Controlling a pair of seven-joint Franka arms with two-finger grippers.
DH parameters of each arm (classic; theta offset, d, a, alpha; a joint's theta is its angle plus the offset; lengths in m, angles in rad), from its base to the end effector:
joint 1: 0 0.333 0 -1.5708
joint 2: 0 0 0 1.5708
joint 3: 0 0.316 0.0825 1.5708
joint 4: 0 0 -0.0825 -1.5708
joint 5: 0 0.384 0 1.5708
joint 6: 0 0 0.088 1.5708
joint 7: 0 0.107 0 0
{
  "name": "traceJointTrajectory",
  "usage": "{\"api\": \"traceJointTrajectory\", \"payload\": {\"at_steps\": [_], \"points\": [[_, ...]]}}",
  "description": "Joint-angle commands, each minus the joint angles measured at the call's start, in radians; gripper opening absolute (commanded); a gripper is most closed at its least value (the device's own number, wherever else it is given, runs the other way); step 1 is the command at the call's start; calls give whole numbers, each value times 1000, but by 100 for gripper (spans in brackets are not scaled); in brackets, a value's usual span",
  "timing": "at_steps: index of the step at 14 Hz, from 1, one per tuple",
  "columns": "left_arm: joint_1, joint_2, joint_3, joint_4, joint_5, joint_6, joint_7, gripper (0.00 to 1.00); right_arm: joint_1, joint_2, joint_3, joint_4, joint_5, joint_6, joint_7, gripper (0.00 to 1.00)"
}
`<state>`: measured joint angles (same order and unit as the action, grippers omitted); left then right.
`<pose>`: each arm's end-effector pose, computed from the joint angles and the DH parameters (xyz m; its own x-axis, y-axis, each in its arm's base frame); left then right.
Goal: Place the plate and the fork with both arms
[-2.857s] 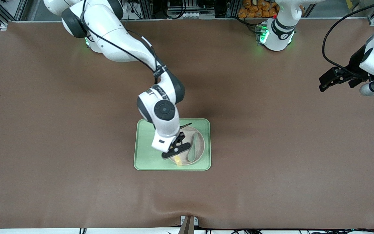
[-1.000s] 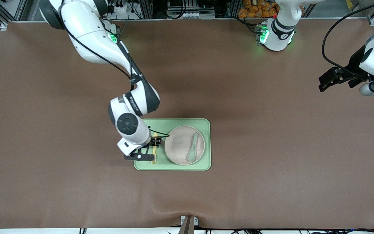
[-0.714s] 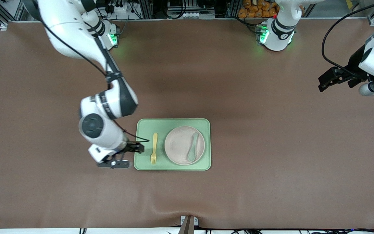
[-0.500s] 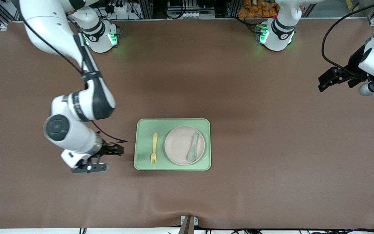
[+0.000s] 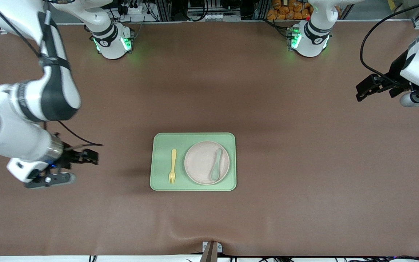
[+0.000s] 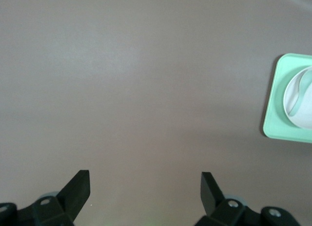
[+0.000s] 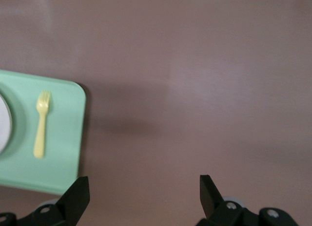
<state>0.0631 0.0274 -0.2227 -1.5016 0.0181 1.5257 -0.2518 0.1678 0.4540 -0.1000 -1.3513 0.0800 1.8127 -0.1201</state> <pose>0.5523 -0.0850 0.6382 0.9957 0.0929 0.0005 0.0929 -0.9956 -0.0123 0.6909 0.0664 0.4667 0.9839 0.1782 0.0135 0.1785 -0.9834 -0.0327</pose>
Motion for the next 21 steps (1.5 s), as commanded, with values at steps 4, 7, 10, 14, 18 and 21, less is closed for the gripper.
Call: {"api": "traceJointTrajectory", "payload": {"at_steps": [4,7,10,14,18,21], "points": [[14,-15,3,-5,-3,-41,144,100,-48,-220,-15,-49,-2,-202,-3,100],[14,-17,3,-3,0,-41,149,100,-50,-351,-15,-125,-31,-228,26,100],[14,-17,3,-5,-1,-41,149,100,-65,-498,-17,-299,-39,-187,48,100],[14,-17,3,-6,-6,-41,148,100,-65,-506,-7,-302,-83,-204,57,100],[32,-26,0,-5,-13,-41,149,100,-62,-491,-7,-281,-82,-200,57,100],[34,-20,0,4,-15,-39,151,100,-60,-491,-7,-279,-80,-208,54,100]]}}
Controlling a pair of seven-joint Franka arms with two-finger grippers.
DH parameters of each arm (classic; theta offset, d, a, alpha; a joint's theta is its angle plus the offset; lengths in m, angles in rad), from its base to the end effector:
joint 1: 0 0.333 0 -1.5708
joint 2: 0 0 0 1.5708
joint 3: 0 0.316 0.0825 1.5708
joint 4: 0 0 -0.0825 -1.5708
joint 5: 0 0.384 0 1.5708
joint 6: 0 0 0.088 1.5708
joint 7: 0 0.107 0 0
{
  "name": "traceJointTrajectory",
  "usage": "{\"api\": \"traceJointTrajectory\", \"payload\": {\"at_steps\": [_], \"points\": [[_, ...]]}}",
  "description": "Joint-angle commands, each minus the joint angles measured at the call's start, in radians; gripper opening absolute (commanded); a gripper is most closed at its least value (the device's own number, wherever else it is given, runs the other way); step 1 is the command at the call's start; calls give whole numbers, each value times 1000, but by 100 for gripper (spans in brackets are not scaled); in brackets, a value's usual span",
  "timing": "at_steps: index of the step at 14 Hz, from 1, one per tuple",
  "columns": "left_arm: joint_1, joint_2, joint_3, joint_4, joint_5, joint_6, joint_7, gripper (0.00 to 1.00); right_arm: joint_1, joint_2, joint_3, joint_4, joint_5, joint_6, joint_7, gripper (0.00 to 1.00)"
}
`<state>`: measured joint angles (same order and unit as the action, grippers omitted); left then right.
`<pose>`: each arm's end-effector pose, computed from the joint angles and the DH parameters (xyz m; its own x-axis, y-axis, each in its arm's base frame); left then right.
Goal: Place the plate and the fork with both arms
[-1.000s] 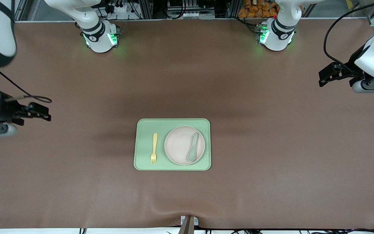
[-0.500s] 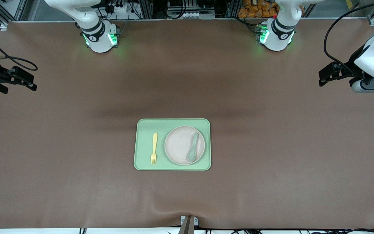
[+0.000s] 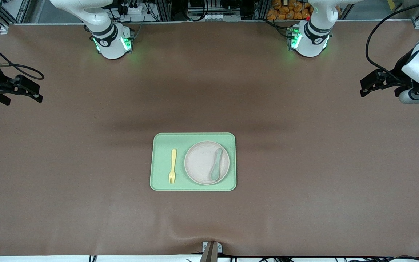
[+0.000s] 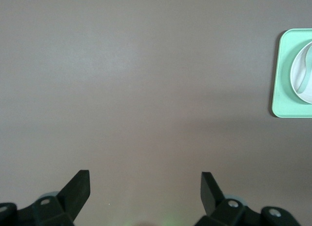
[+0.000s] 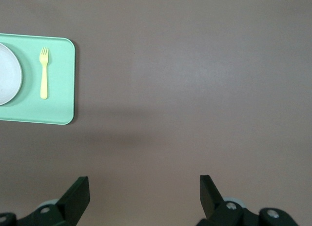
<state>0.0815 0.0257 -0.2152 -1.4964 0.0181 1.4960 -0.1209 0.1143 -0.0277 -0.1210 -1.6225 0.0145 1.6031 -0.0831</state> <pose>0.5507 -0.0703 0.6389 0.9997 -0.0115 -0.0238 -0.0119 -0.9998 -0.0156 0.5485 -0.0031 0.6181 0.9971 0.0759 0.0095 0.0760 -0.9970 -0.0171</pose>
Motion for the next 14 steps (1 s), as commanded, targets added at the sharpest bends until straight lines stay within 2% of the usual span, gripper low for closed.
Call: {"api": "traceJointTrajectory", "payload": {"at_steps": [1,3,4,6,7,14], "points": [[18,-17,-7,-1,-15,-10,20,100,-18,-8,15,-8,-15,0,10,100],[18,-13,-6,-1,-14,-10,20,100,-38,-8,18,-8,-15,-2,-9,100],[20,-13,-6,-1,-14,-10,20,100,-50,-8,40,-8,-15,-2,-9,100],[20,-13,-6,-1,-14,-10,20,100,-152,-8,153,-7,-15,1,-10,100],[20,-13,-6,-1,-14,-10,20,100,-174,-8,182,-5,-16,1,-9,100],[20,-13,-4,-1,-15,-8,21,100,-159,-8,172,-2,-21,-2,-9,100]]}}
